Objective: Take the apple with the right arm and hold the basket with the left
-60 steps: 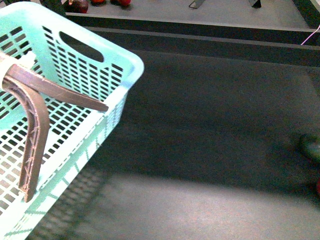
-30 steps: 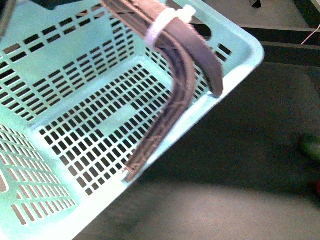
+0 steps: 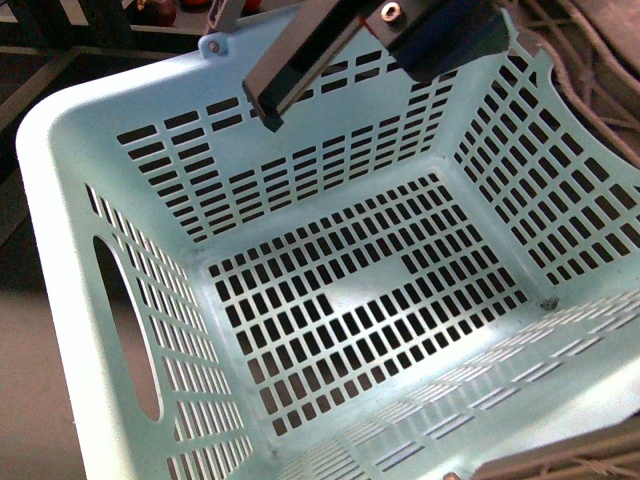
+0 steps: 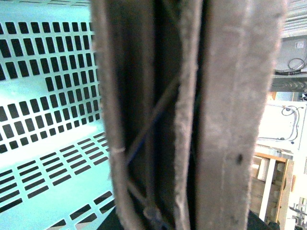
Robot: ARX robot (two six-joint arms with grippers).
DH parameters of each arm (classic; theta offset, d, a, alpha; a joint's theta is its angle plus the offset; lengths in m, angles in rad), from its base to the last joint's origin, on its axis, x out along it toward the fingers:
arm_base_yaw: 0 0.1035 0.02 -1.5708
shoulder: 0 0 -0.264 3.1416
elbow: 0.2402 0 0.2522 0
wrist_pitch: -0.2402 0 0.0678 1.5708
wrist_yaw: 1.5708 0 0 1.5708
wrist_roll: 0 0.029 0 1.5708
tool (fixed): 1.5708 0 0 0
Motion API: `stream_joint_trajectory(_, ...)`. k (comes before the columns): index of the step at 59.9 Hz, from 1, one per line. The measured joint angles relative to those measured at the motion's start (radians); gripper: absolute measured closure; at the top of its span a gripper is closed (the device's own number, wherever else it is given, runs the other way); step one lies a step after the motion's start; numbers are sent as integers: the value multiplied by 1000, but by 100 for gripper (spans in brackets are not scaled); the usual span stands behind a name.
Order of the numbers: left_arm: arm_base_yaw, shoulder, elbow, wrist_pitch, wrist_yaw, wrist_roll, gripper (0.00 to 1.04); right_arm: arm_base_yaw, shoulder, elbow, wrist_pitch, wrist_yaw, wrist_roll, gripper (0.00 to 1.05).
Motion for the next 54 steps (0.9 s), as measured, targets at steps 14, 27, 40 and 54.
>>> stream_joint_trajectory(14, -6, 5, 1, -1, 0, 0, 89, 0, 0, 0, 0, 0, 0, 9)
stream_joint_trajectory(27, -6, 5, 1, -1, -5, 1, 89, 0, 0, 0, 0, 0, 0, 9)
stream_joint_trajectory(40, -6, 5, 1, -2, -4, 1, 89, 0, 0, 0, 0, 0, 0, 9)
stream_joint_trajectory(54, -6, 5, 1, -2, -4, 1, 89, 0, 0, 0, 0, 0, 0, 9)
